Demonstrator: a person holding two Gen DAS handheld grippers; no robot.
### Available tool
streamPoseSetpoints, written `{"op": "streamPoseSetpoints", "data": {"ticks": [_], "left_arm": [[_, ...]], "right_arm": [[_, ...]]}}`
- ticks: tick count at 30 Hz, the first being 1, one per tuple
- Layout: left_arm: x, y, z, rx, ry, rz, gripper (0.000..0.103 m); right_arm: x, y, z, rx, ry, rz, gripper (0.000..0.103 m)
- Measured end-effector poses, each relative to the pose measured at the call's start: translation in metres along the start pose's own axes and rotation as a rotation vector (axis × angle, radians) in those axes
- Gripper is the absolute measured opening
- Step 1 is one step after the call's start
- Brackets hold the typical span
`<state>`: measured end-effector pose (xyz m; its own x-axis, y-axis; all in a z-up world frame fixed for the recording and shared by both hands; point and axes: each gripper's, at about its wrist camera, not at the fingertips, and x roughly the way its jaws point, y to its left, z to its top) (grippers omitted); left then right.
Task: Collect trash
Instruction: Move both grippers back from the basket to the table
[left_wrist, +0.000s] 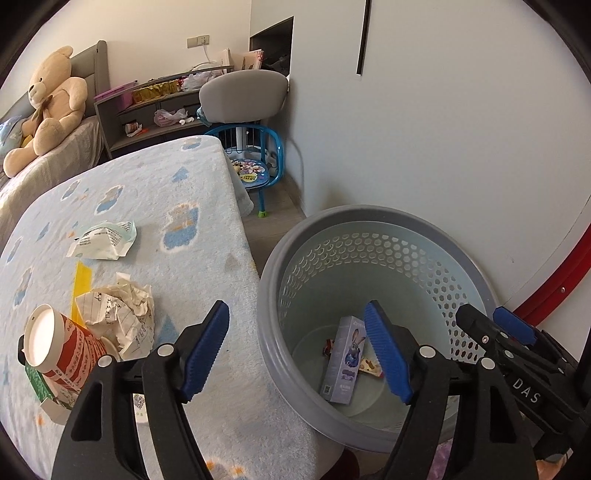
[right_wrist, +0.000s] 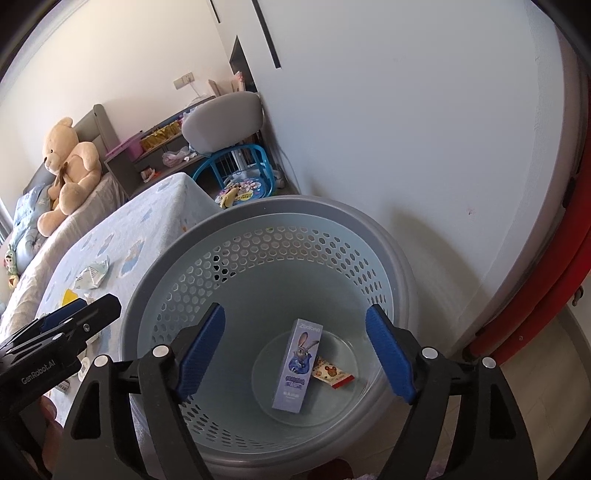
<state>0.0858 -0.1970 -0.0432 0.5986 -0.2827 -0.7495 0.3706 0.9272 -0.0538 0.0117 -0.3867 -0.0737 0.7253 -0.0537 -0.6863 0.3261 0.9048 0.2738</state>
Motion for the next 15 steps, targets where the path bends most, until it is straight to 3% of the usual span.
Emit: {"op": "streamPoseSetpoints", "data": {"ticks": [15], "left_arm": [[-0.014,0.02,-0.012,-0.03,0.001,0.036,0.075]], "right_arm": [[-0.009,0.007,-0.007,-0.01,-0.006,0.004,0.084]]}}
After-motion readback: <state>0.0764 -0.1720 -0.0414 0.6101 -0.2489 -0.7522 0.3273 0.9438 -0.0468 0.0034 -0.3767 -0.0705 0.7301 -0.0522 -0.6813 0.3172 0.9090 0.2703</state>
